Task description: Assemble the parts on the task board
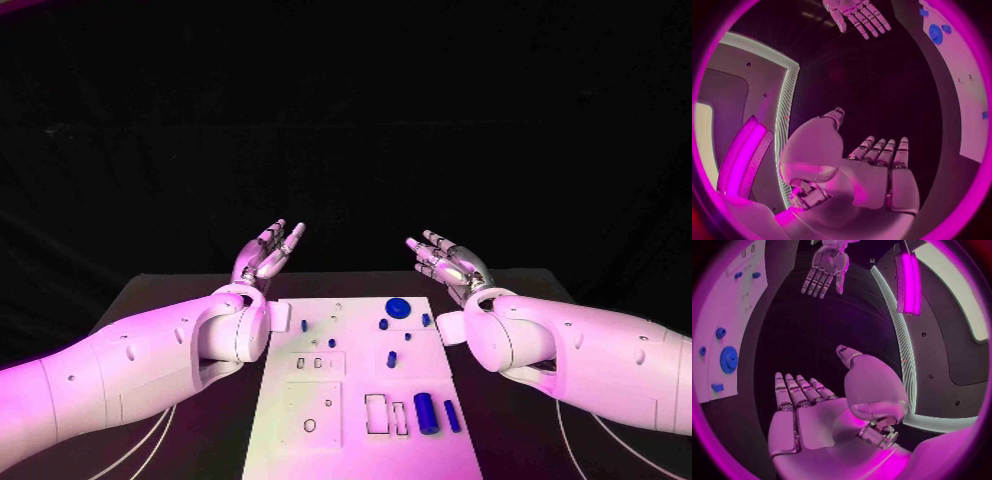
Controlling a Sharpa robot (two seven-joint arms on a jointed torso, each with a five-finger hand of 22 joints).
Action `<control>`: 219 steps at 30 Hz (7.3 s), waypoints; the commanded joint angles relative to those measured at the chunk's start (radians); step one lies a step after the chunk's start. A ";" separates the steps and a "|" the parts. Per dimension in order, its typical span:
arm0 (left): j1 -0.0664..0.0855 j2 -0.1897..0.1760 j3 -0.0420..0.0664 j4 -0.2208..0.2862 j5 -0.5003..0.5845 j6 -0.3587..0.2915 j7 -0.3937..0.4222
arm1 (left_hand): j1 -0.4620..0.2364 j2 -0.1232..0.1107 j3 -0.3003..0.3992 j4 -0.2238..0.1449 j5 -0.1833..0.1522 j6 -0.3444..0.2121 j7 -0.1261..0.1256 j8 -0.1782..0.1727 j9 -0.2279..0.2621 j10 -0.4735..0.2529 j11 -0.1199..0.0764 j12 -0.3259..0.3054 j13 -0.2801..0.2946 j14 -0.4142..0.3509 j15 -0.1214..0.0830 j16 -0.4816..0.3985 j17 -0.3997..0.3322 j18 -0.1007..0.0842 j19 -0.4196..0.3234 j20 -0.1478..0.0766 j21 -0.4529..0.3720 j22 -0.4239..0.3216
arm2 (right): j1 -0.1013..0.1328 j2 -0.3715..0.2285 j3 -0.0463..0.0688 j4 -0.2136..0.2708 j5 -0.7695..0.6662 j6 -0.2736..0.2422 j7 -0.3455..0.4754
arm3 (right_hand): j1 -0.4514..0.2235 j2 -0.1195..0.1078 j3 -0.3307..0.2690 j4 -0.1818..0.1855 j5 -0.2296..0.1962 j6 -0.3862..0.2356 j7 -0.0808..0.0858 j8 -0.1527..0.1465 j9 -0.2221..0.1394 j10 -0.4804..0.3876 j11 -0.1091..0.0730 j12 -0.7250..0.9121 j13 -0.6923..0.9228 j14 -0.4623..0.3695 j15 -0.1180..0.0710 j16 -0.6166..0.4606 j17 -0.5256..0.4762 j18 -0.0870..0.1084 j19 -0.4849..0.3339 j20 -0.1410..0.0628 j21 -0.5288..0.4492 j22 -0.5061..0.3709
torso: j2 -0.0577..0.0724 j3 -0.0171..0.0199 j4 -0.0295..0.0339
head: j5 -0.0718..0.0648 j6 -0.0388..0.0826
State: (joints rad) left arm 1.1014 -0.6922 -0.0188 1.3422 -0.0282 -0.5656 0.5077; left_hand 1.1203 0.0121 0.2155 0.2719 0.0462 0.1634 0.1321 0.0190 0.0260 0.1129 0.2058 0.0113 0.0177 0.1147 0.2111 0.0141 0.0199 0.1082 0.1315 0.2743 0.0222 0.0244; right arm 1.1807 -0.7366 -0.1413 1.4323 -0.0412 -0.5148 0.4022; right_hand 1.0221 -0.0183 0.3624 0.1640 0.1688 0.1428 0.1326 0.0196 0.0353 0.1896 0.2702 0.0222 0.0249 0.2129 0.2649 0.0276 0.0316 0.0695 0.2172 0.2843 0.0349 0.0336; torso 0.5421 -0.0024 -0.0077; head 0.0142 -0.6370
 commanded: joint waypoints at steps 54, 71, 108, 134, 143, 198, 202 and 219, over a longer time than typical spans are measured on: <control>0.058 -0.244 0.036 0.339 -0.091 0.125 0.004 | 0.317 -0.161 0.182 -0.130 0.008 0.649 0.116 0.220 0.129 0.867 -0.011 0.064 0.048 0.830 -0.065 0.236 0.219 0.075 0.755 -0.033 0.396 0.146 | 0.146 -0.023 -0.030 0.007 -1.567 0.296 -0.504 | 0.345 -0.229 0.047 -0.049 0.010 0.797 0.036 0.238 0.209 0.923 -0.164 0.059 0.107 1.246 -0.241 1.152 1.002 0.036 1.074 -0.164 1.142 0.948 | 0.188 -0.0291 0.0448 | -0.049 0.036; 0.062 -0.256 0.037 0.346 -0.083 0.139 0.000 | 0.315 -0.161 0.183 -0.131 0.008 0.647 0.118 0.219 0.129 0.865 -0.010 0.060 0.048 0.832 -0.065 0.236 0.222 0.074 0.762 -0.035 0.403 0.149 | 0.138 0.024 -0.031 -0.038 -1.578 0.298 -0.514 | 0.354 -0.214 0.075 -0.020 0.022 0.807 0.037 0.245 0.221 0.945 -0.166 0.068 0.114 1.280 -0.242 1.264 1.113 0.009 1.142 -0.165 1.274 1.131 | 0.201 -0.0341 0.0526 | -0.048 0.039; 0.067 -0.264 0.037 0.338 -0.077 0.149 -0.015 | 0.316 -0.160 0.186 -0.134 0.008 0.640 0.122 0.215 0.127 0.858 -0.007 0.055 0.047 0.829 -0.063 0.232 0.225 0.072 0.762 -0.036 0.409 0.151 | 0.125 0.052 -0.034 -0.060 -1.570 0.236 -0.524 | 0.373 -0.168 0.195 -0.031 -0.058 0.881 -0.007 0.317 0.296 1.061 -0.206 0.072 0.115 1.293 -0.275 1.348 1.188 -0.019 1.211 -0.186 1.391 1.309 | 0.208 -0.0339 0.0523 | -0.045 0.027; 0.069 -0.248 0.037 0.327 -0.067 0.165 -0.014 | 0.313 -0.154 0.195 -0.138 0.008 0.638 0.124 0.214 0.127 0.854 -0.004 0.054 0.048 0.821 -0.058 0.222 0.231 0.067 0.727 -0.031 0.398 0.145 | 0.127 0.193 -0.030 -0.147 -1.558 0.024 -0.588 | 0.366 -0.170 0.211 -0.042 -0.049 0.877 -0.003 0.326 0.312 1.070 -0.206 0.064 0.117 1.291 -0.276 1.348 1.183 -0.018 1.207 -0.188 1.390 1.309 | 0.212 -0.0363 0.0559 | -0.049 0.045; 0.072 -0.242 0.037 0.329 -0.066 0.168 -0.015 | 0.312 -0.154 0.196 -0.138 0.008 0.638 0.124 0.214 0.127 0.854 -0.004 0.054 0.048 0.820 -0.057 0.221 0.232 0.067 0.724 -0.030 0.396 0.144 | 0.117 0.240 -0.030 -0.195 -1.548 0.036 -0.582 | 0.366 -0.172 0.213 -0.045 -0.047 0.875 -0.002 0.325 0.314 1.070 -0.205 0.062 0.117 1.292 -0.276 1.349 1.184 -0.018 1.207 -0.188 1.390 1.309 | 0.214 -0.0385 0.0598 | -0.041 0.043; 0.097 -0.237 0.037 0.333 -0.066 0.170 -0.018 | 0.312 -0.153 0.199 -0.140 0.008 0.637 0.125 0.213 0.126 0.853 -0.003 0.054 0.048 0.817 -0.056 0.217 0.234 0.068 0.716 -0.029 0.394 0.143 | 0.110 0.321 -0.029 -0.277 -1.537 0.097 -0.573 | 0.301 -0.230 0.215 -0.036 -0.075 0.787 0.035 0.273 0.322 0.974 -0.168 0.038 0.102 1.276 -0.245 1.331 1.138 -0.001 1.155 -0.161 1.339 1.245 | 0.224 -0.0444 0.0630 | -0.021 0.046; 0.097 -0.237 0.037 0.332 -0.066 0.170 -0.017 | 0.312 -0.153 0.199 -0.140 0.008 0.637 0.125 0.213 0.126 0.853 -0.003 0.054 0.048 0.817 -0.056 0.217 0.234 0.068 0.716 -0.029 0.394 0.143 | 0.110 0.318 -0.029 -0.275 -1.535 0.086 -0.574 | 0.298 -0.240 0.192 -0.038 -0.078 0.755 0.041 0.247 0.320 0.915 -0.158 0.040 0.091 1.262 -0.237 1.306 1.094 0.012 1.116 -0.152 1.295 1.189 | 0.224 -0.0441 0.0636 | -0.021 0.046; 0.098 -0.247 0.037 0.324 -0.062 0.171 -0.015 | 0.312 -0.154 0.200 -0.141 0.008 0.636 0.125 0.213 0.126 0.852 -0.003 0.054 0.048 0.817 -0.056 0.217 0.234 0.068 0.715 -0.028 0.394 0.142 | 0.121 0.134 -0.023 -0.101 -1.481 0.042 -0.586 | 0.305 -0.230 0.145 -0.033 -0.058 0.763 0.039 0.234 0.330 0.941 -0.164 0.075 0.093 1.260 -0.241 1.295 1.072 0.015 1.114 -0.153 1.275 1.178 | 0.223 -0.0417 0.0562 | -0.022 0.052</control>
State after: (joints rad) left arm 1.1974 -0.9392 0.0172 1.6658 -0.0954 -0.4124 0.4836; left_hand 1.4382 -0.1412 0.4086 0.1311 0.0499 0.8044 0.2052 0.2371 0.1539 0.9722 0.2003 0.0690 0.0657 0.9380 0.1557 0.2347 0.2526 0.1694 0.8521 0.2445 0.4202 0.1683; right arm 1.2962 -0.5866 -0.1665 1.3115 -1.5577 -0.4533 -0.1842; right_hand 1.3225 -0.2538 0.5124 0.1320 0.1051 0.9009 0.1718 0.2571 0.3642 1.1180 0.1074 0.0923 0.1156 1.4664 0.0250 1.3190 1.0998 0.0772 1.3226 0.1310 1.3041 1.2066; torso 0.7653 -0.0447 0.0518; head -0.0050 -0.5876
